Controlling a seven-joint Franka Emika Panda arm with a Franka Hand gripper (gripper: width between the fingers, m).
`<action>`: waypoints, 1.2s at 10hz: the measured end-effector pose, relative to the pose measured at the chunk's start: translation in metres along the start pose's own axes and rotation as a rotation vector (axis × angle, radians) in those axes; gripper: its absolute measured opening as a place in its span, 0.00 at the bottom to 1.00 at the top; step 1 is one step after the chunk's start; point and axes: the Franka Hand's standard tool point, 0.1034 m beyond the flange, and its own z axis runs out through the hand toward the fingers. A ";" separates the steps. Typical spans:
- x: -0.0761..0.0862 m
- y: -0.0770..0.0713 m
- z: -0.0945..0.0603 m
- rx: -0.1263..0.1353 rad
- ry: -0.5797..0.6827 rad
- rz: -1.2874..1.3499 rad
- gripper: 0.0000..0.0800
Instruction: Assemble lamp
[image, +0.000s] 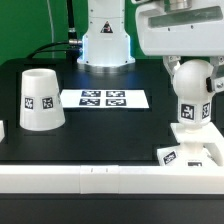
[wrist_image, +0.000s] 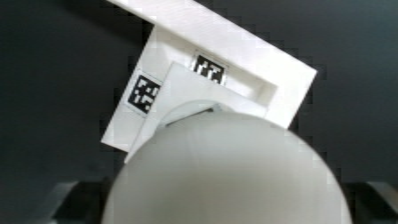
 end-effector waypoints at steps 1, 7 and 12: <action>0.000 0.000 -0.001 -0.002 -0.002 -0.078 0.85; -0.002 0.001 0.000 -0.014 -0.009 -0.567 0.87; -0.005 0.000 -0.001 -0.044 0.006 -1.015 0.87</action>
Offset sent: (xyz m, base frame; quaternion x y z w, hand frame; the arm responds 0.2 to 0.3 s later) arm 0.0021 -0.0056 0.0045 -0.0253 0.0169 -0.3071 0.9512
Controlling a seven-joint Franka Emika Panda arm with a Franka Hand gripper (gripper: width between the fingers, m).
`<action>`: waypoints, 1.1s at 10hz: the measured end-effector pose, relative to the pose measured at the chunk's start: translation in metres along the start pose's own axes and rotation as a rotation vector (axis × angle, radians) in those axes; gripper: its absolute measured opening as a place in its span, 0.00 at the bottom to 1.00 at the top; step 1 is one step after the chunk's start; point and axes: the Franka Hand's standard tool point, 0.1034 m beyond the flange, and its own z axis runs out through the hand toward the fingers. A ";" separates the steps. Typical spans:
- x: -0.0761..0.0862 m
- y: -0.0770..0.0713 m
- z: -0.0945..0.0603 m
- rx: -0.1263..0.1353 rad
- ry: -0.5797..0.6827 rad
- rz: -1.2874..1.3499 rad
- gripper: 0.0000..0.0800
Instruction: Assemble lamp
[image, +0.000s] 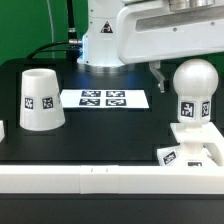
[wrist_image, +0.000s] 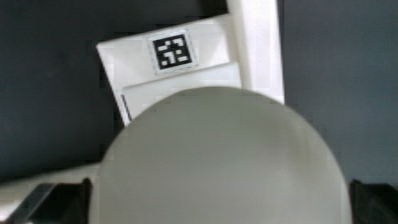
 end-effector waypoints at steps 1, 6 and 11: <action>0.001 -0.001 -0.002 -0.013 0.003 -0.101 0.87; 0.005 -0.003 -0.006 -0.050 0.019 -0.627 0.87; 0.002 0.000 -0.003 -0.066 -0.002 -0.940 0.87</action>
Offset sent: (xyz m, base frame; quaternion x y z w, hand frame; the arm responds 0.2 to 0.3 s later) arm -0.0035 0.0050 0.0053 -0.0295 0.0175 -0.2087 0.9774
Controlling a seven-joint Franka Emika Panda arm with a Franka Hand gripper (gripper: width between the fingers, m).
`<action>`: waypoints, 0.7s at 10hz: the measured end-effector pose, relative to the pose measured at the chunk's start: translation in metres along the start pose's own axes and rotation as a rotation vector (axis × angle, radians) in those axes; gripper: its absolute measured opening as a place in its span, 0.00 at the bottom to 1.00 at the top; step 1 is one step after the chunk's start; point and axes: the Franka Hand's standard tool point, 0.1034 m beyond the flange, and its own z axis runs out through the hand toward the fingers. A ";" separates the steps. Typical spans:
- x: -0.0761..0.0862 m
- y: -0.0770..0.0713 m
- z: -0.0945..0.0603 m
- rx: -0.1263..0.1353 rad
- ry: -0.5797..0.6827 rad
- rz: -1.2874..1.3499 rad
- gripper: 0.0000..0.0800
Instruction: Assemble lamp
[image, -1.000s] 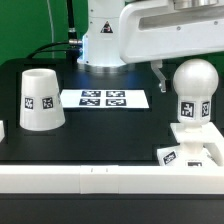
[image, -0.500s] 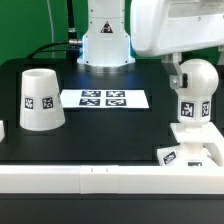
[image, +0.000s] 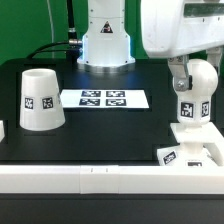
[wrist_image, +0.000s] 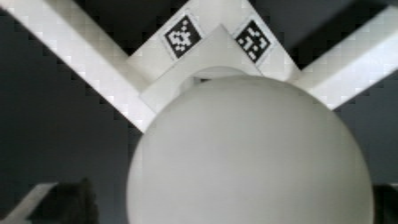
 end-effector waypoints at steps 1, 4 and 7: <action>-0.001 -0.001 0.001 -0.007 -0.007 -0.109 0.87; -0.004 -0.002 0.004 -0.020 -0.022 -0.341 0.87; -0.006 0.000 0.005 -0.031 -0.040 -0.575 0.87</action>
Offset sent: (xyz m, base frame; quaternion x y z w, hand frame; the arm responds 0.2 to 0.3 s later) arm -0.0046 0.0045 -0.0009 -0.0165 0.0042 -0.1708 0.9852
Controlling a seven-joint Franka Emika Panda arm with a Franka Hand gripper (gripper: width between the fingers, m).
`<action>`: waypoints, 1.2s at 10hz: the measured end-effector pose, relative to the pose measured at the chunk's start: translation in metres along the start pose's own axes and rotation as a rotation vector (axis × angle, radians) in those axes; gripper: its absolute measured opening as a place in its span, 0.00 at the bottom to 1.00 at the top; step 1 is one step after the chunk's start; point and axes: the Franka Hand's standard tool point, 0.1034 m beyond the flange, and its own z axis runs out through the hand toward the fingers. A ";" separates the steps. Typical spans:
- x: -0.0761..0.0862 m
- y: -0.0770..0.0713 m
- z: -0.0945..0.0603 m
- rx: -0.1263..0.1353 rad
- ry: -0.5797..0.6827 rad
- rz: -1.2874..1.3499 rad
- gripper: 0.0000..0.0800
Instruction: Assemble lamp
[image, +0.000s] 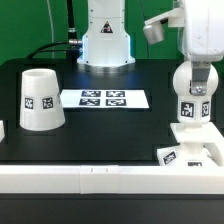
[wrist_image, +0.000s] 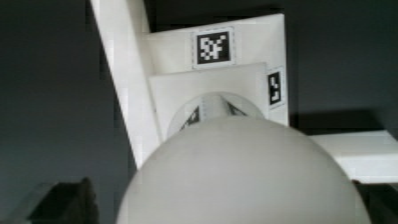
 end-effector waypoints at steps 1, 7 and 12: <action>-0.001 0.001 0.000 -0.004 -0.004 -0.073 0.87; -0.002 0.001 0.000 -0.007 -0.014 -0.110 0.72; 0.003 0.002 0.001 0.013 -0.018 0.285 0.72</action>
Offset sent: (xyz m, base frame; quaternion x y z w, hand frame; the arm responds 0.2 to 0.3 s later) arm 0.0000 0.0000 0.0000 0.0000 0.0000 0.0000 1.0000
